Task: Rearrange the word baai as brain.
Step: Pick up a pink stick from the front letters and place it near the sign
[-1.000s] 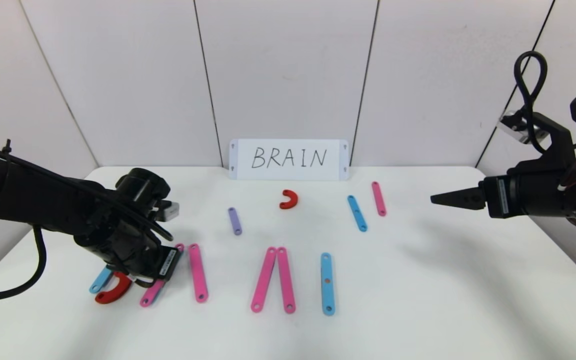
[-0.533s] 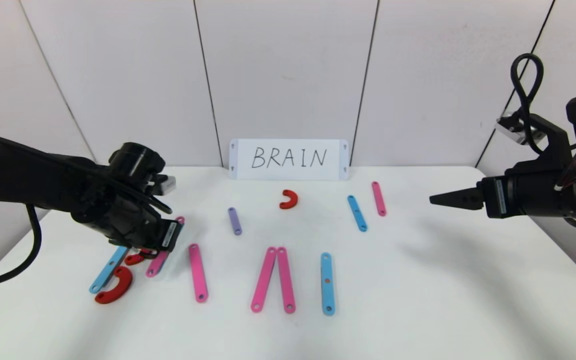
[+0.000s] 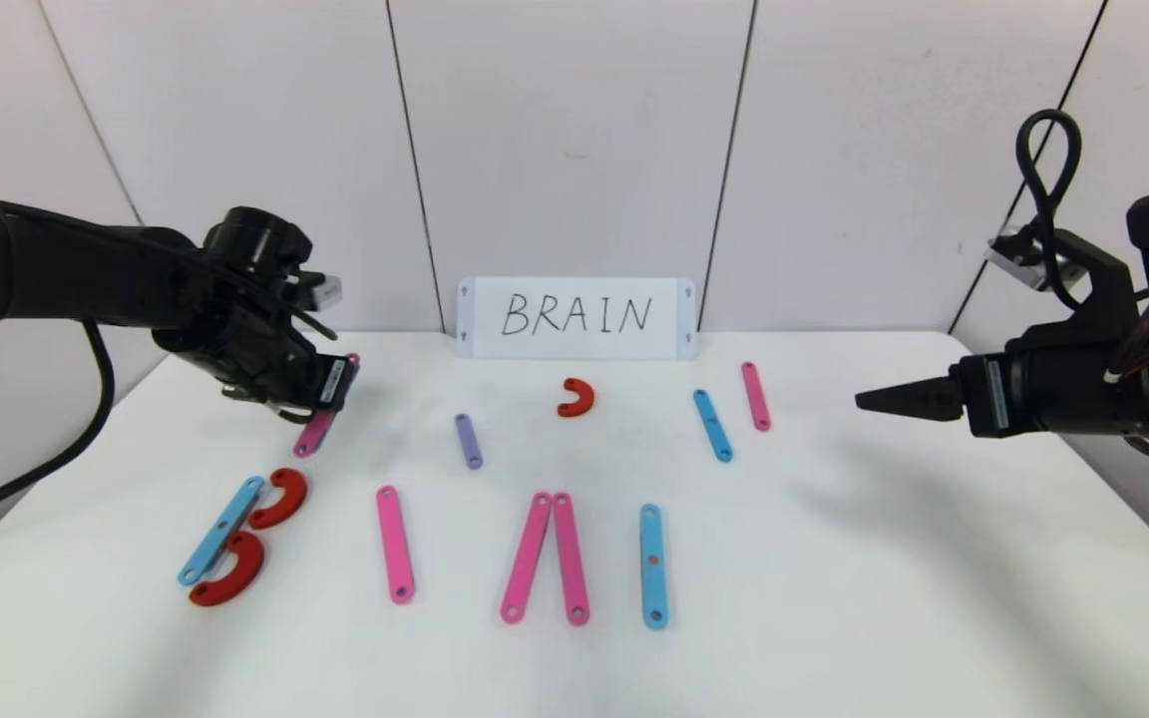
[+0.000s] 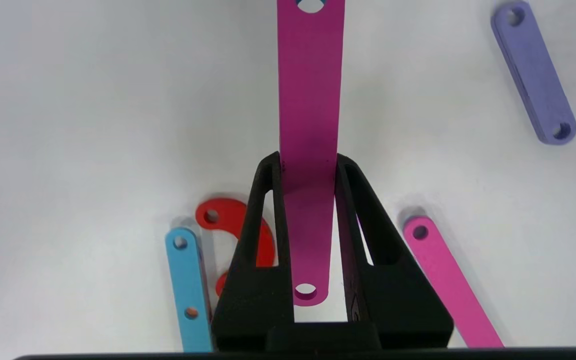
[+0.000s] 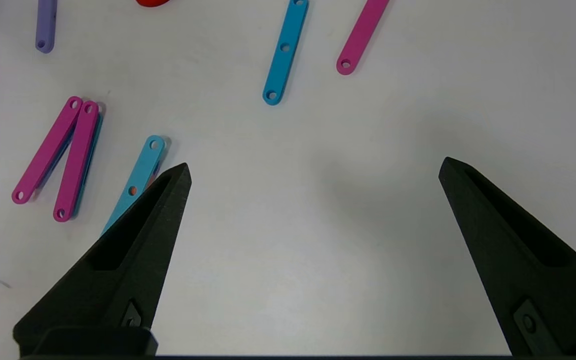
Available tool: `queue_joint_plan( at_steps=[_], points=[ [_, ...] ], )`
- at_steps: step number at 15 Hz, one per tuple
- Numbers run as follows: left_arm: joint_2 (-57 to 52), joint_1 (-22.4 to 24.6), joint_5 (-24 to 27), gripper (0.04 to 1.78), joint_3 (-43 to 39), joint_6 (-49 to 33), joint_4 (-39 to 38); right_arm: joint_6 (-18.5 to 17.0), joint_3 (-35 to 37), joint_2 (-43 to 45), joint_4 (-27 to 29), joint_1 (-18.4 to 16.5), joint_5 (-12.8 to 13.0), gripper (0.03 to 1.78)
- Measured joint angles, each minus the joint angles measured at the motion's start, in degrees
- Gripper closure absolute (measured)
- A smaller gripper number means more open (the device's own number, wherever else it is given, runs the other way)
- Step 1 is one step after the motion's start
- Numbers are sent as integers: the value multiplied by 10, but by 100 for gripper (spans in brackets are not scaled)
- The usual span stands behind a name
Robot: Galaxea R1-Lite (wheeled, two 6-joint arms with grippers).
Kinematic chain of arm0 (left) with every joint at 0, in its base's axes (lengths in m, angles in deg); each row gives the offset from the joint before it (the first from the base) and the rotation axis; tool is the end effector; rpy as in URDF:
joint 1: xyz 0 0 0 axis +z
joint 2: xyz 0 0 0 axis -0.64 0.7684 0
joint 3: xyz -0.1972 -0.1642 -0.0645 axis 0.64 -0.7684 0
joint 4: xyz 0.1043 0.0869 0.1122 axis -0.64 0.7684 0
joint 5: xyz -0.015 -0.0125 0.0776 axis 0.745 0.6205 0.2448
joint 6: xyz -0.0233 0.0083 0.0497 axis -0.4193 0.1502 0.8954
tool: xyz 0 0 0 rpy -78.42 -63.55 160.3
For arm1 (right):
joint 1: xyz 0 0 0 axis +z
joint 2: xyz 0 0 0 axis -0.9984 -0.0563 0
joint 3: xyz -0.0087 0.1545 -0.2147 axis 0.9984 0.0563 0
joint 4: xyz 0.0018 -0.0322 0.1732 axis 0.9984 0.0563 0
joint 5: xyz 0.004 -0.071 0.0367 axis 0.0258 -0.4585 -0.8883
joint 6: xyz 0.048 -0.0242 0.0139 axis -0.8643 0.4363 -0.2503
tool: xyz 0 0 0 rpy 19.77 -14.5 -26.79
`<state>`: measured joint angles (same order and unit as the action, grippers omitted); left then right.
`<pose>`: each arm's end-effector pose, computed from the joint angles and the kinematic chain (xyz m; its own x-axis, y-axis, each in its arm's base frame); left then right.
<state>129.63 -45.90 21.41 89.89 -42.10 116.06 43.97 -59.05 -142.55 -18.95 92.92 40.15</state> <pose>0.3722 -0.0387 0.1320 0.6193 -0.0459 -0.7838 0.1323 0.9901 0.0465 0.2708 0.0453 0.1715 0.7270 0.3692 -0.5788 -0.3396 0.9261 0.1642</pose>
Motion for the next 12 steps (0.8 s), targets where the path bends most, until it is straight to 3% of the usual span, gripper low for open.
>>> queue_joint_plan(
  at_steps=[5,7,12],
  points=[
    [102,22,20,152,117,26,5,1,4,0,0,6,-1,7],
    [127,27,47,152,141,29,15,1,6,1,0,8,-1,7],
    [155,34,48,152,160,31,19,1,10,3,0,9,0,7]
  ],
)
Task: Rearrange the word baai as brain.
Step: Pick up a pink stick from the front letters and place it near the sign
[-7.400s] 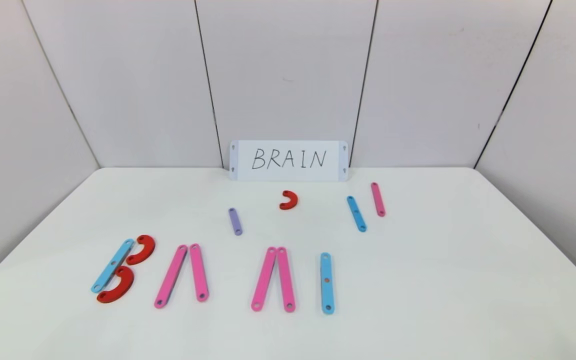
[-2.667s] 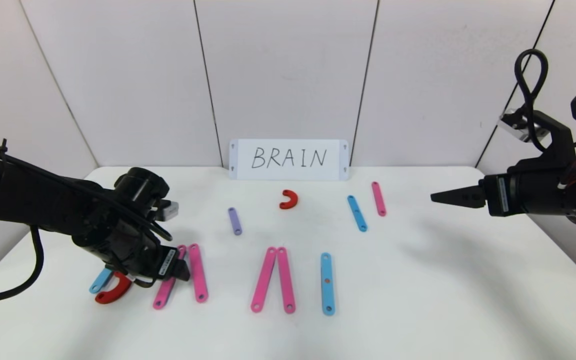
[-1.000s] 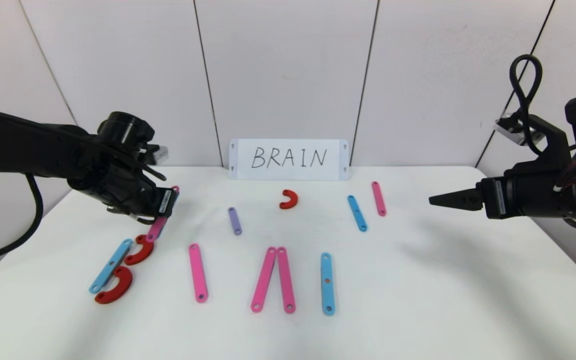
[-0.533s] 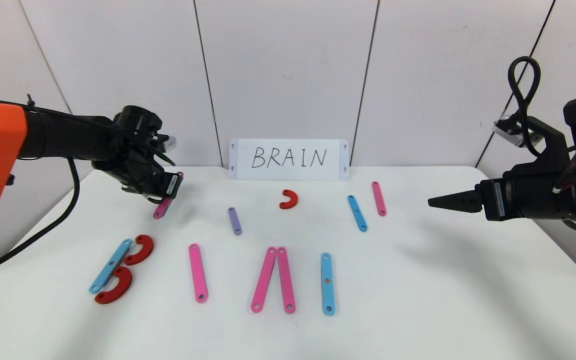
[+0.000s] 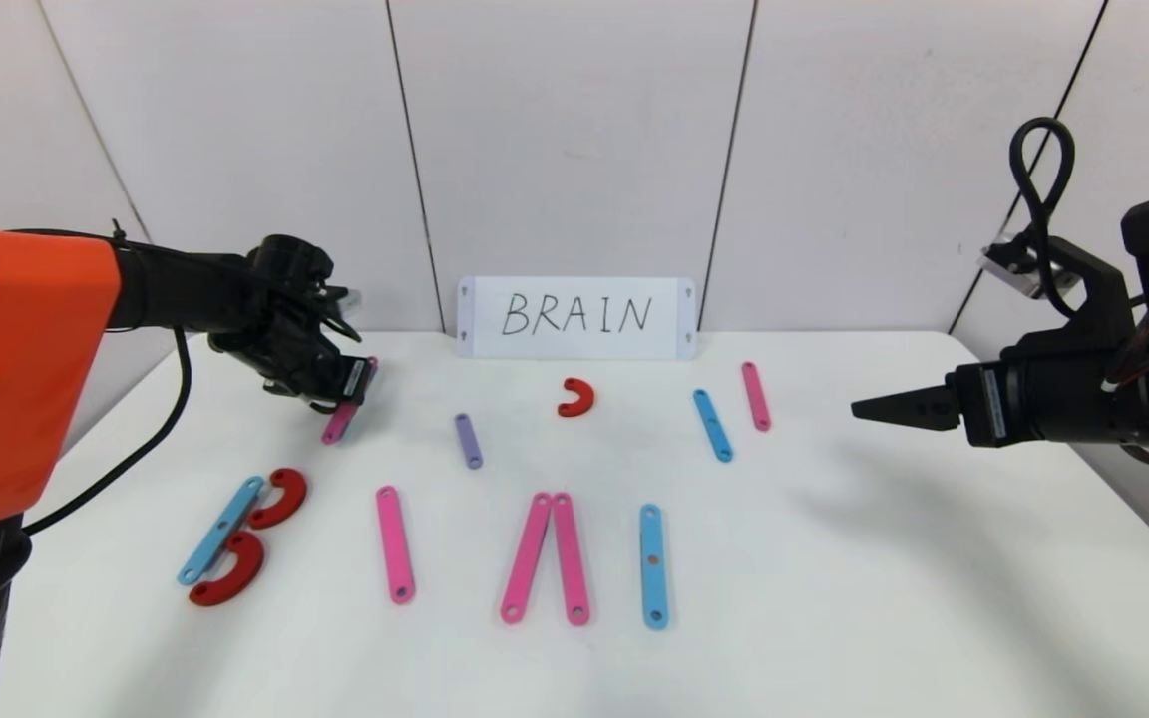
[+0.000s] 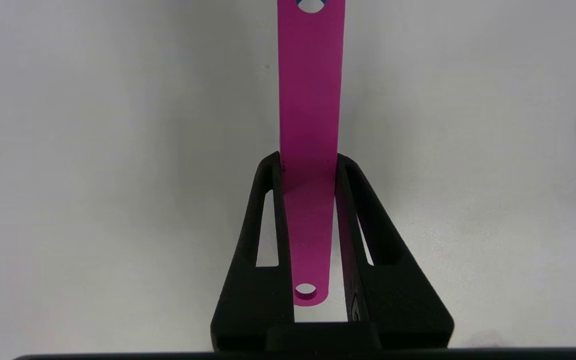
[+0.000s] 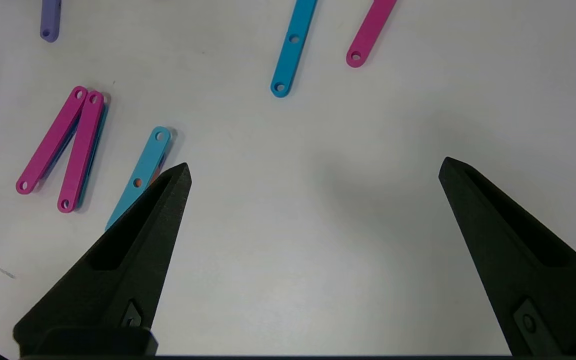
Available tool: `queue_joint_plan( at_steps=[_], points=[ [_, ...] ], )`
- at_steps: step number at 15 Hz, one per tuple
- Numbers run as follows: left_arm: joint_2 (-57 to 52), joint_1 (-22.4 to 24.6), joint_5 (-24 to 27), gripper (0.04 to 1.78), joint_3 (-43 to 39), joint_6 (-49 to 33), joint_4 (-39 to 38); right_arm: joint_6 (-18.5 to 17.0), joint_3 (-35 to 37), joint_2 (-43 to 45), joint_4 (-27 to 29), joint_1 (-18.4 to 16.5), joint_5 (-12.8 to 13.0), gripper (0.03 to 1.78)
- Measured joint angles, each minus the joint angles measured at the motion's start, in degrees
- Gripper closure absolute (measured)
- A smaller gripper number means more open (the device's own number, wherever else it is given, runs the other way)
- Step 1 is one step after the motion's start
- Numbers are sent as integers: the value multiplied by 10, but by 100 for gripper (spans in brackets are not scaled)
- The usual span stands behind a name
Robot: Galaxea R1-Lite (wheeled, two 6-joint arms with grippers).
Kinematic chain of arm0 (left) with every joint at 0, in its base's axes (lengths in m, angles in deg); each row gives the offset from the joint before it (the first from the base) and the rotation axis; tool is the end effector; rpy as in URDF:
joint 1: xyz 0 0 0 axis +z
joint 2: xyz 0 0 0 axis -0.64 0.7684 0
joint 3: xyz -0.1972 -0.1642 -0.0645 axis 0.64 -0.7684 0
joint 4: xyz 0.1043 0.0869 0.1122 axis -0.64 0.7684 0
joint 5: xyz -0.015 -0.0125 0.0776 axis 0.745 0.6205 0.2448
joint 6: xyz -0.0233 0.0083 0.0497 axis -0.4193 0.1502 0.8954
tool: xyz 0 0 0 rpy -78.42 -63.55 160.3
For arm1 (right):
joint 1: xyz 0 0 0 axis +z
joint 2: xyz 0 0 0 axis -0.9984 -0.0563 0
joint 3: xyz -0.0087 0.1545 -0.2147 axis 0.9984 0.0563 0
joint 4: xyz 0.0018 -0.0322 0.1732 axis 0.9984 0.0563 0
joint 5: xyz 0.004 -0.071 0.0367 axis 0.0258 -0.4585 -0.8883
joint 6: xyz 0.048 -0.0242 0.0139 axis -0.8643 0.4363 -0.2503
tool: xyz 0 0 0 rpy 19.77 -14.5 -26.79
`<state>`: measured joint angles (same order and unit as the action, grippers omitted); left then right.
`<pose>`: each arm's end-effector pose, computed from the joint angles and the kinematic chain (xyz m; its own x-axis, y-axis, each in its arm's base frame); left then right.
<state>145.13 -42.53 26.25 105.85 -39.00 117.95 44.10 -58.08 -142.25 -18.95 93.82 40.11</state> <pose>0.4305 -0.0241 0.0923 0.5960 -0.0928 -0.7976 0.1682 0.9857 0.0110 0.2675 0.0493 0.1682 0.7142 0.3804 -0.5876 -0.3541 0.9204 0.1656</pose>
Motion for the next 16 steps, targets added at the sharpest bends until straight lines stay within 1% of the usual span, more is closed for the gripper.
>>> queue_joint_plan(
  at_steps=[9,11,13,14,16],
  points=[
    [12,0,-2,152,3,-3,-1,0,3,2,0,1,0,7],
    [10,0,-2,145,4,-3,-3,1,5,3,0,1,0,7],
    [9,0,-2,128,4,-3,-1,1,5,3,0,1,0,7],
    [9,0,-2,116,4,-3,-2,1,6,3,0,1,0,7],
    [9,0,-2,84,4,-3,-2,1,6,3,0,1,0,7]
  ],
)
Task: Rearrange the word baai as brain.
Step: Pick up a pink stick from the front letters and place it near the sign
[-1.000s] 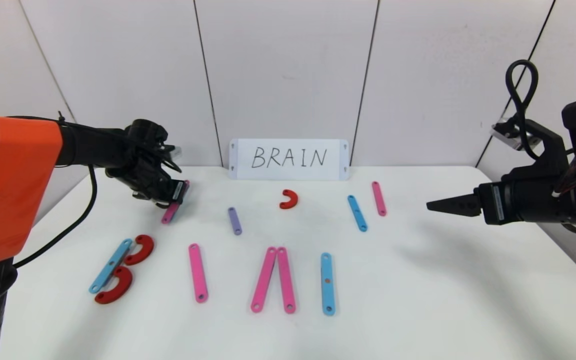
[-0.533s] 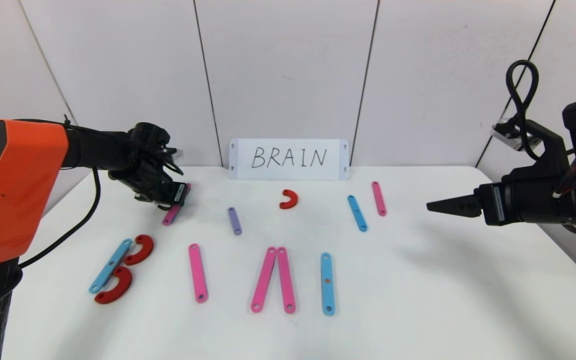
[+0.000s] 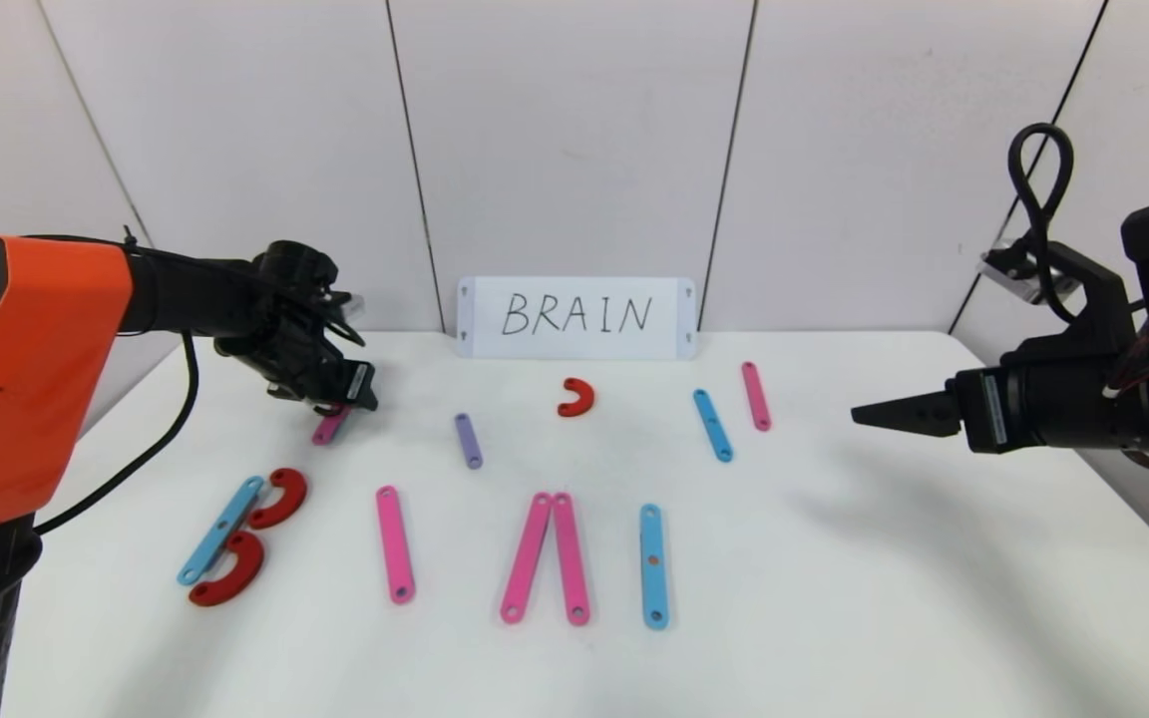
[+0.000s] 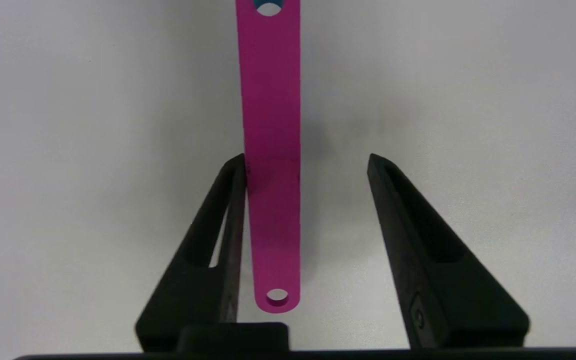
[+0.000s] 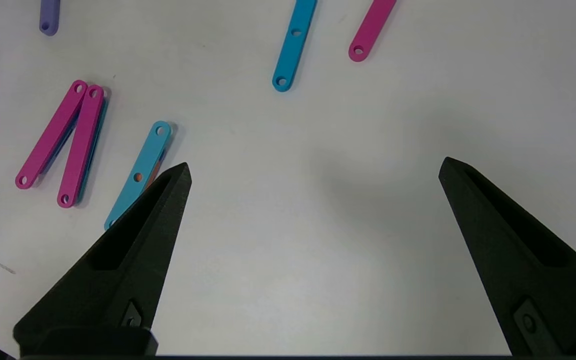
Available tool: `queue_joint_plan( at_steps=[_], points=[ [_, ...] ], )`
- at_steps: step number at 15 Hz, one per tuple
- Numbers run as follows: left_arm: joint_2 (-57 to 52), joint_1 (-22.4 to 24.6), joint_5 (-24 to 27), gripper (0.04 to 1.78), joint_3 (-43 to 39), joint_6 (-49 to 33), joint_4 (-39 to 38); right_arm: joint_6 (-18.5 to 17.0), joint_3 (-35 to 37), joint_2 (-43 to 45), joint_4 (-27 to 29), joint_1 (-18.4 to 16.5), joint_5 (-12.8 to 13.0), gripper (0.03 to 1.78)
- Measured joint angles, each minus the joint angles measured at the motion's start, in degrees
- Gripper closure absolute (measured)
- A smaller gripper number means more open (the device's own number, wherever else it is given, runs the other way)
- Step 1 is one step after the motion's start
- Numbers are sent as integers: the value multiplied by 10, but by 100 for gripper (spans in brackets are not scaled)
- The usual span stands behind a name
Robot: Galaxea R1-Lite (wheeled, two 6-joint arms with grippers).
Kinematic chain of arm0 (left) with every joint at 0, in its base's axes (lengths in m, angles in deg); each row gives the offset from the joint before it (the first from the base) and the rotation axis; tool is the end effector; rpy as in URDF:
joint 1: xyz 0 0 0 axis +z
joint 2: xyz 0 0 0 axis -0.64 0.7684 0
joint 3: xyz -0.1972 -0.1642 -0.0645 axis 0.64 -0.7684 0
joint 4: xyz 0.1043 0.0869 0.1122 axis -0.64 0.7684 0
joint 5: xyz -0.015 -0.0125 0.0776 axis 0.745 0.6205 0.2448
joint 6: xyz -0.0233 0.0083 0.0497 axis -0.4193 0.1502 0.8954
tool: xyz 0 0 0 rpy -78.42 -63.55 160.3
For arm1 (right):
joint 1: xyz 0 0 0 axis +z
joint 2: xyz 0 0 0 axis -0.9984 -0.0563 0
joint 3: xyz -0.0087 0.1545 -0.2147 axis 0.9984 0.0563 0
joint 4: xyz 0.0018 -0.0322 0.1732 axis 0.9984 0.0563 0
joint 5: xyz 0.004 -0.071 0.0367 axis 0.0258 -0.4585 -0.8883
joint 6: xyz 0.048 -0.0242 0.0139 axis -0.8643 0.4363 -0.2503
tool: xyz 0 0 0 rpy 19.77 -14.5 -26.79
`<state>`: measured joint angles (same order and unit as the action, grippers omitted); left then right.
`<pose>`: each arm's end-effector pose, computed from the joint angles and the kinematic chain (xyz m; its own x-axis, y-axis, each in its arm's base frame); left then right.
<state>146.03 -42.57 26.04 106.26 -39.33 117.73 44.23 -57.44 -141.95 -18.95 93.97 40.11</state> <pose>0.4331 -0.0244 0.0876 0.5925 -0.0894 -0.8006 0.1623 0.9867 0.0099 0.2655 0.0498 0.1665 0.7097 0.3819 -0.5921 -0.3569 0.9194 0.1652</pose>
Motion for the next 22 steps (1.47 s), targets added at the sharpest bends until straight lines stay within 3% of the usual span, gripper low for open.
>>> queue_joint_plan(
  at_steps=[3,6,14,18,22],
  points=[
    [0,0,0,37,5,-2,1,0,0,1,0,0,0,7],
    [0,0,1,11,5,-4,1,0,0,1,0,0,0,7],
    [-19,-2,-1,7,0,-28,9,0,1,1,0,0,0,7],
    [-83,-20,-31,7,-33,-108,77,0,2,1,0,0,0,7],
    [-171,-62,-90,7,-151,-230,68,0,4,3,-1,0,0,7]
  ],
)
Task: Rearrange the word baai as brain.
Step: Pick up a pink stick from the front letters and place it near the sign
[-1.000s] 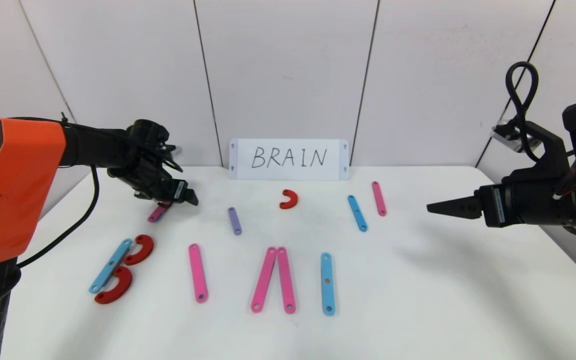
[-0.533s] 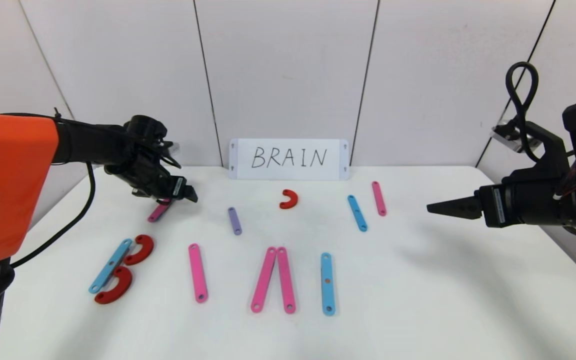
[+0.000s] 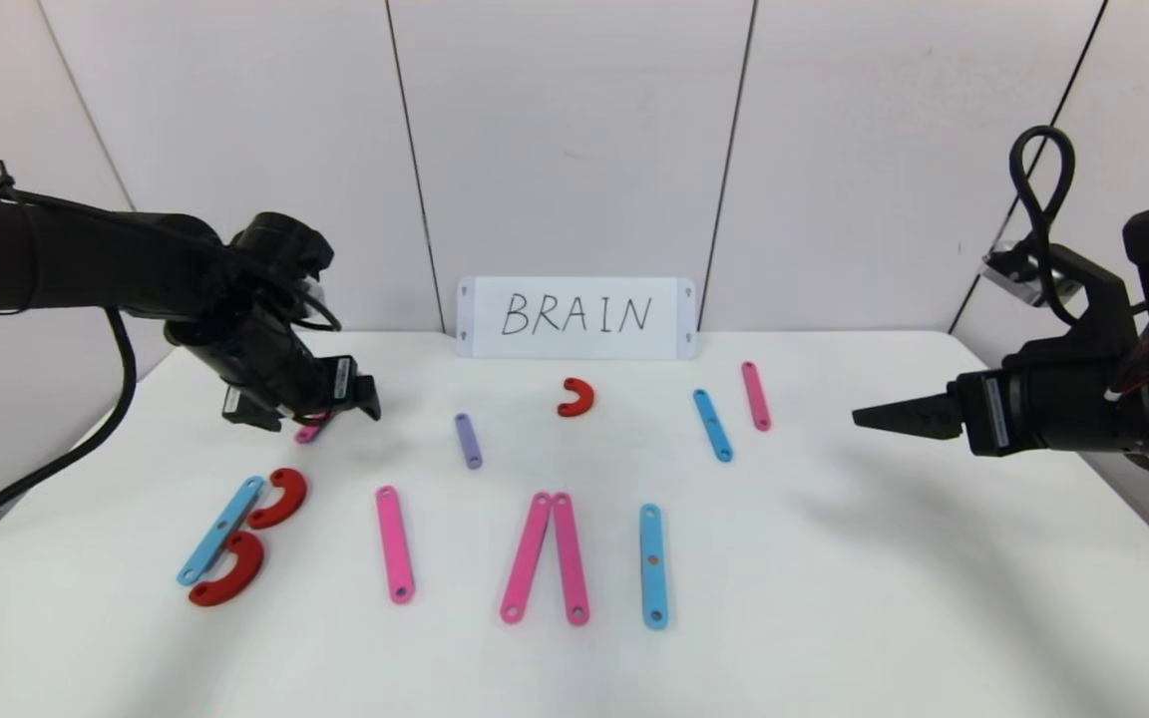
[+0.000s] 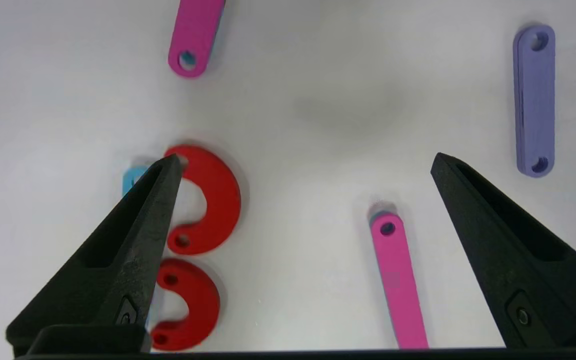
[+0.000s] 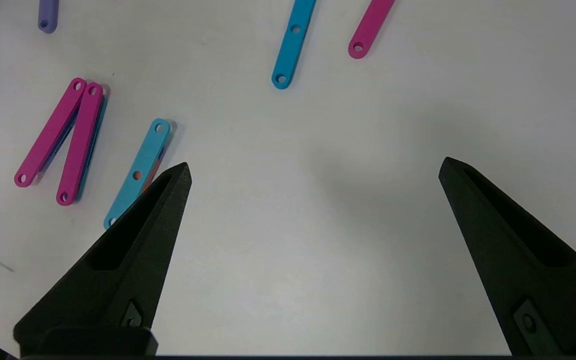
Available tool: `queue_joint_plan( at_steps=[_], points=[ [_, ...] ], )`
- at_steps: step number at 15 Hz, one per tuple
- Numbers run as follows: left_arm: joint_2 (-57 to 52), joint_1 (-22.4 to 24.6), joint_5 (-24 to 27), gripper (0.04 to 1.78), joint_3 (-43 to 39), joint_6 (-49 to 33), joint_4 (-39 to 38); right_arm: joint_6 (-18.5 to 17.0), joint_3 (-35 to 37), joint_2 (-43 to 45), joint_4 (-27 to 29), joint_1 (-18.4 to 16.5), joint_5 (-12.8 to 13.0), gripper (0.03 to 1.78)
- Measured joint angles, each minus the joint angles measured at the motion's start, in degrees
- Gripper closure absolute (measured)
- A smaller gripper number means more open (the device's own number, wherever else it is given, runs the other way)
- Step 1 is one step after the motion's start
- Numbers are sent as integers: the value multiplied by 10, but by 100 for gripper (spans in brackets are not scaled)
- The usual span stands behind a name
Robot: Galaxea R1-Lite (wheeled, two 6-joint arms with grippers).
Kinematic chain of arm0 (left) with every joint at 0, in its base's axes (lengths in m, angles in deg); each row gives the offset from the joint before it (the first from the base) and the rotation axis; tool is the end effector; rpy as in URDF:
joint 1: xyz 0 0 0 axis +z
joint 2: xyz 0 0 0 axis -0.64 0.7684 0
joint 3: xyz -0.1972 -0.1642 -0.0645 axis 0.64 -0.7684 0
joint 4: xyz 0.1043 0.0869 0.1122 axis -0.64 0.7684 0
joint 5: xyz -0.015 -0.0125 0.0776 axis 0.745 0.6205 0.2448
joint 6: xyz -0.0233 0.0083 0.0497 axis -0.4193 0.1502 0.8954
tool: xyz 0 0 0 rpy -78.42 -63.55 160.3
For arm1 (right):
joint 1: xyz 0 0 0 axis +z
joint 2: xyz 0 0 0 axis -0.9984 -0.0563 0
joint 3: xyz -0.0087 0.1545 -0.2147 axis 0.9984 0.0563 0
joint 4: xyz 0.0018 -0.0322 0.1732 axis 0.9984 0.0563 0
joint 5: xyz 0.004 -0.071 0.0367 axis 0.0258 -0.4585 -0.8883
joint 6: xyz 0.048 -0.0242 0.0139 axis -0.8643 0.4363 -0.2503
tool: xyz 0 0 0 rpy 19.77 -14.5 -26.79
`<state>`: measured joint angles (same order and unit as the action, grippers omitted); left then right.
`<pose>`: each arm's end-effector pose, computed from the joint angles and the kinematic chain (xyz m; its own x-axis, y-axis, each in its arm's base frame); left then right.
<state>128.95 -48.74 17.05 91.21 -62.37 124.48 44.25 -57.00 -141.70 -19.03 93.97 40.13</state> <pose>0.3552 -0.0505 0.1309 0.5353 0.0131 -0.8446 -0.1515 0.9852 -0.0807 0.2641 0.0496 0.1657 0.7087 0.3814 -0.5936 -0.3565 0.9196 0.1652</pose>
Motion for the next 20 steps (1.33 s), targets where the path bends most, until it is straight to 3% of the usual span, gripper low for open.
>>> queue_joint_plan(
  at_steps=[9,14,20],
  points=[
    [-126,-135,-122,7,-281,-174,-186,-1,2,1,1,-1,0,7],
    [-122,-183,-128,7,-322,-208,-213,-1,3,1,1,-1,0,7],
    [-89,-188,-128,7,-338,-225,-246,-1,4,0,1,-2,0,7]
  ],
)
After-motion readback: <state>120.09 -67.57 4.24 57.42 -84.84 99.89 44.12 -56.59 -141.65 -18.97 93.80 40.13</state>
